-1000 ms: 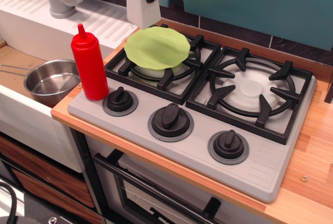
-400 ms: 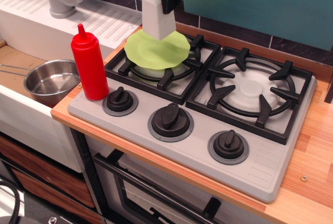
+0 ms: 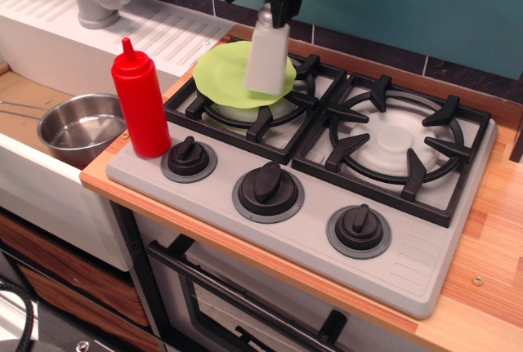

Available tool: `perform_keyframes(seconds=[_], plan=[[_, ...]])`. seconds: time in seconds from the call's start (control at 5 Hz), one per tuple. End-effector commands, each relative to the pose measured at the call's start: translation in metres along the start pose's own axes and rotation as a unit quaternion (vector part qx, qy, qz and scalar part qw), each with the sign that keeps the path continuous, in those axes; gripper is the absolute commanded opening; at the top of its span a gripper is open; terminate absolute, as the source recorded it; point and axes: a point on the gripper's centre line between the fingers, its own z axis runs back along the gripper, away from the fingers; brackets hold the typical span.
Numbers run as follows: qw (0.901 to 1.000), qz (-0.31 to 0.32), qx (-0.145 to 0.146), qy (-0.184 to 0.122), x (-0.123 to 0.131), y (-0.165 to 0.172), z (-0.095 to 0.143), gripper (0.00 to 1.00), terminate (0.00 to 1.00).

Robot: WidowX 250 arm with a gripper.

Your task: Put saltcontainer on plate and ketchupbottle in pot or pan in sink

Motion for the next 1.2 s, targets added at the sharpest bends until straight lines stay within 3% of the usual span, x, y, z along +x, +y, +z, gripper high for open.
perform_keyframes(seconds=[0.0,0.6,1.0], plan=[[0.9998,0.001,0.011,-0.018,0.007,-0.003,0.027,1.00,0.00],[0.9988,-0.039,0.016,0.024,-0.008,0.013,0.070,1.00,0.00],[0.9988,-0.039,0.016,0.024,-0.008,0.013,0.070,1.00,0.00]])
